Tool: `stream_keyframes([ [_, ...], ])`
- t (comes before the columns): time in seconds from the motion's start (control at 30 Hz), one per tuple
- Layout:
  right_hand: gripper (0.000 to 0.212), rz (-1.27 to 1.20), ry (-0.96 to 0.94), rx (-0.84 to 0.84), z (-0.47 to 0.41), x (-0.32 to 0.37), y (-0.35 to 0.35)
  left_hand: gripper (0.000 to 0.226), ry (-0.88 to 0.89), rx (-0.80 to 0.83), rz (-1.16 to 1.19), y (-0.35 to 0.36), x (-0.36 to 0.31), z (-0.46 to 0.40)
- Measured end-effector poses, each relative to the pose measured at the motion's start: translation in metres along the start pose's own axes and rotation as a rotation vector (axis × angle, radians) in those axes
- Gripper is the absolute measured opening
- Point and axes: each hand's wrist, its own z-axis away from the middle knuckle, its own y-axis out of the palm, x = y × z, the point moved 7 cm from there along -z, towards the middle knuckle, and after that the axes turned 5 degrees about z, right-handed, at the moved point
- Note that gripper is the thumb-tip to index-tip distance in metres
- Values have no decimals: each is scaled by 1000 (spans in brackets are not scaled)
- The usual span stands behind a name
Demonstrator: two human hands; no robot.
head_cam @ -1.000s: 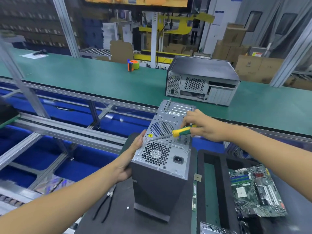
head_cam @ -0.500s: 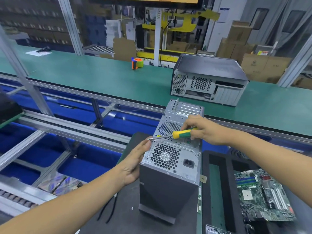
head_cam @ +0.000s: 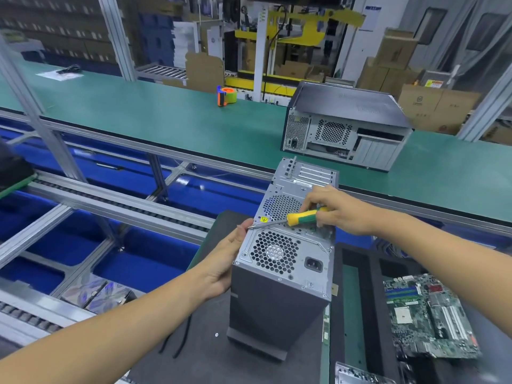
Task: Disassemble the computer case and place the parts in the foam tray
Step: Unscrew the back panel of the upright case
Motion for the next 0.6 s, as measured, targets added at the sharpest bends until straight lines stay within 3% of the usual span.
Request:
stream_keyframes([
  [0.37, 37, -136, 25, -112, 14, -5, 5, 23, -35, 2, 45, -1, 8, -3],
  [0.6, 18, -312, 83, -287, 2, 2, 11, 49, -46, -11, -41, -17, 8, -9],
])
